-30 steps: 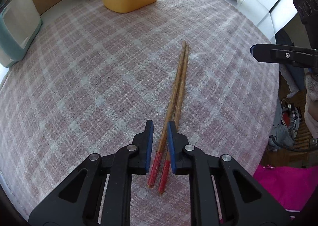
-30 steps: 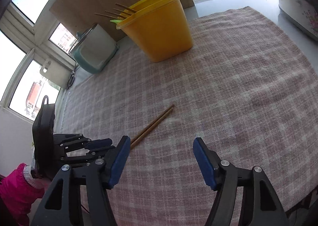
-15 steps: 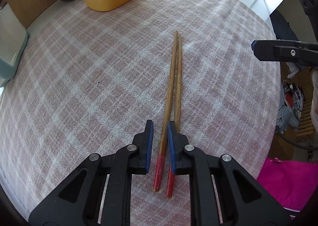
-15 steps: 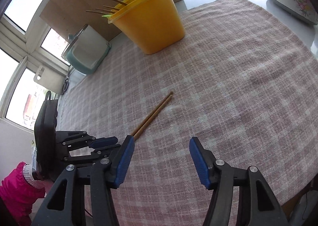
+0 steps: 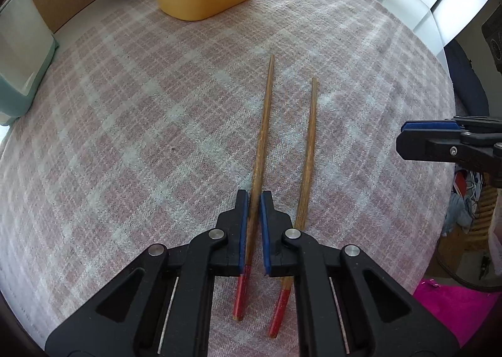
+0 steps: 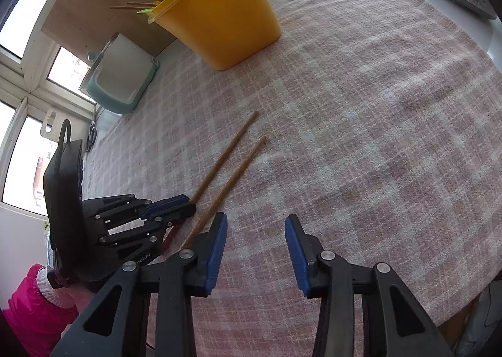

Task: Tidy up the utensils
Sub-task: 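Grasp a red-tipped chopstick with the left tool while the right tool grasps the other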

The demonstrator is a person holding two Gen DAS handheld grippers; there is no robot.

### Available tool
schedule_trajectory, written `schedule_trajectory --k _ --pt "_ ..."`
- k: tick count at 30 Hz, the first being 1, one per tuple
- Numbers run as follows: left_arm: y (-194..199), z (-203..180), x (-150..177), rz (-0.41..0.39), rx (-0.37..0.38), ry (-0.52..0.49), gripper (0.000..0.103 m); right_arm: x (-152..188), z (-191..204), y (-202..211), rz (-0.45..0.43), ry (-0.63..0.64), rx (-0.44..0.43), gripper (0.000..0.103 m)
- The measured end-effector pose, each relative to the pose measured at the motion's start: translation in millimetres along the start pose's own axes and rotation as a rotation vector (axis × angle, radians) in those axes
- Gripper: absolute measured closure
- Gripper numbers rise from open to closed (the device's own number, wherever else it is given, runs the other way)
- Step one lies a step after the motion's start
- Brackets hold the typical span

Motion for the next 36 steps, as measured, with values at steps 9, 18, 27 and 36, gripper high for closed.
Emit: schedule_trajectory --k 9,18,27,36 --pt "10.5 31.5 26.1 -0.01 0.024 0.124 0.098 2.4 27.8 -49.0 0.095 -0.018 -0.007 0.064" --pt "24.2 55.3 55.7 -0.042 0.035 0.218 0.098 -11.9 41.6 -67.3 0.069 0.009 0.158 0.065" --pt "32.7 71.2 70.0 -0.074 0.047 0.296 0.098 -31.8 61.1 -83.9 0.085 0.244 0.348 0.084" --pt "39.5 94.8 100.3 -0.072 0.077 0.388 0.098 -46.5 99.2 -109.2 0.103 0.458 0.334 0.095"
Point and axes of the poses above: each gripper's, at about its wrist camera, not at the fingertips, and y roughly against the way its jaws point, z to its left, x to its underside, the point moved 10 cm from there along -y, roughly the way its jaws point, and after that the axes turned 4 degrees about z, right-handed, at the moved point
